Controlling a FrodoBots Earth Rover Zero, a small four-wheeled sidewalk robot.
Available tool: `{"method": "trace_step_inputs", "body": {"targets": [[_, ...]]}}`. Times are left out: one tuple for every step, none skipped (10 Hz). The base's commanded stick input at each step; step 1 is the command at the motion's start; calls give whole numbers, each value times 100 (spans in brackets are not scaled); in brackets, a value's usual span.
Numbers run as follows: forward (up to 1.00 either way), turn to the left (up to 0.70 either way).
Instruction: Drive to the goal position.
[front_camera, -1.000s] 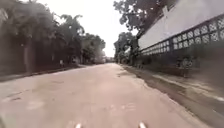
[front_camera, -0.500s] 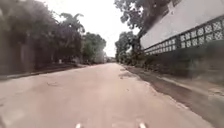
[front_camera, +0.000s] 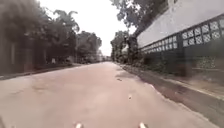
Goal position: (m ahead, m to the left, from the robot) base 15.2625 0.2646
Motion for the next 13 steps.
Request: {"method": "trace_step_inputs", "body": {"targets": [[85,0],[85,0],[85,0],[85,0],[85,0],[85,0],[85,0],[85,0],[85,0],[85,0],[85,0],[85,0],[85,-18]]}}
